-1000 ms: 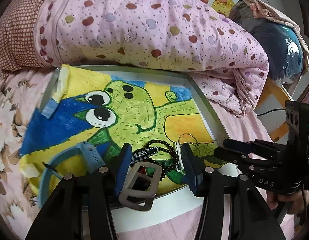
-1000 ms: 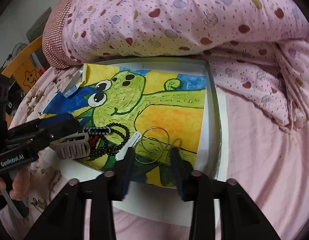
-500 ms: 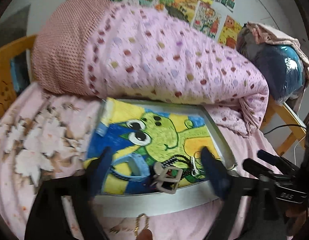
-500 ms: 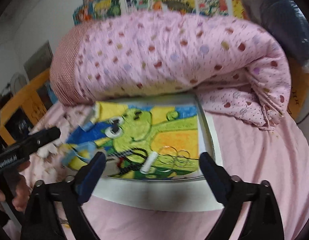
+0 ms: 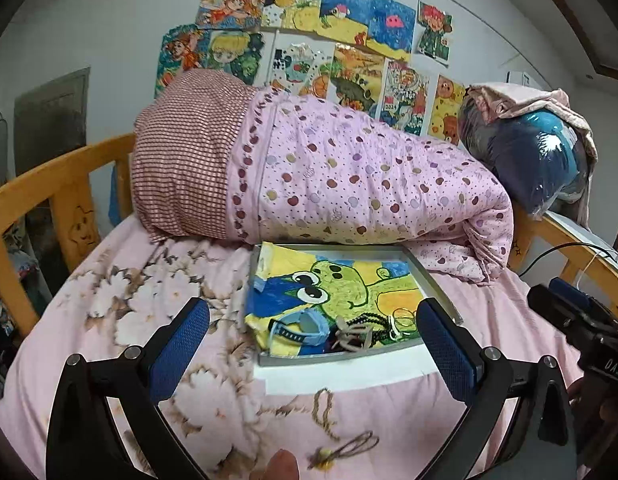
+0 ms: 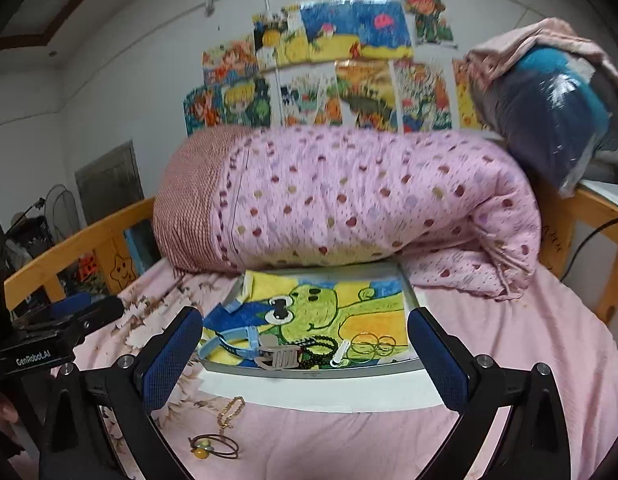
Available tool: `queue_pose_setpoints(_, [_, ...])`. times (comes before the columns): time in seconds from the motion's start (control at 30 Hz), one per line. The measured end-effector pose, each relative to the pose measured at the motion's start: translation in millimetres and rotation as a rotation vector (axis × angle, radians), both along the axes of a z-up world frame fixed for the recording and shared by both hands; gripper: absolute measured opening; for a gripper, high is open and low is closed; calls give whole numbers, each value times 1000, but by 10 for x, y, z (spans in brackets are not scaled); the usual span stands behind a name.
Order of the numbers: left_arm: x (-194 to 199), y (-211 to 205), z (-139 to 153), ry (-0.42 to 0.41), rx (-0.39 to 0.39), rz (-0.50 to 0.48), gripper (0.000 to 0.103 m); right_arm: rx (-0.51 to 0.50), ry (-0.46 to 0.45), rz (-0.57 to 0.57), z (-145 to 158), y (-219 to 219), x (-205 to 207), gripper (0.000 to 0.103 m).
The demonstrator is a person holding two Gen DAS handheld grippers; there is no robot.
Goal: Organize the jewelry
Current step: 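Lift both tools away from the tray back over the jewelry, then move the left tool toward the gold chain while the right tool approaches the brown bead cord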
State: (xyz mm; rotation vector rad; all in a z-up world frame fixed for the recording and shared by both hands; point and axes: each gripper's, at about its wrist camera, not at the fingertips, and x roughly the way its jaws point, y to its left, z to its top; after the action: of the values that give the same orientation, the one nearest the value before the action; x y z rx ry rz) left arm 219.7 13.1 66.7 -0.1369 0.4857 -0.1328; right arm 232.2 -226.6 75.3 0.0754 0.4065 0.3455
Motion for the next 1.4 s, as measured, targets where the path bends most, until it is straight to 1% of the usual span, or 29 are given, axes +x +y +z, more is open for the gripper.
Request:
queue_pose_setpoints(0.17, [-309, 68, -20, -5, 12, 7, 101, 18, -12, -39, -26, -53, -262, 103])
queue_pose_setpoints(0.37, [-628, 175, -170, 13, 33, 20, 101, -7, 51, -55, -252, -48, -490, 103])
queue_pose_setpoints(0.57, [-844, 285, -456, 82, 41, 47, 101, -40, 127, -31, -523, 54, -604, 103])
queue_pose_setpoints(0.67, [-911, 326, -600, 120, 46, 64, 101, -62, 162, -9, -659, 112, -647, 103])
queue_pose_setpoints(0.83, [-986, 364, -776, 169, 27, 84, 101, -89, 220, 9, -845, 157, -707, 103])
queue_pose_setpoints(1.17, [-1139, 366, -1008, 235, 26, 96, 101, -107, 271, 13, -1011, 201, -765, 103])
queue_pose_setpoints(1.4, [-1109, 356, -1133, 279, 23, 89, 101, -118, 316, 10, -1134, 231, -752, 103])
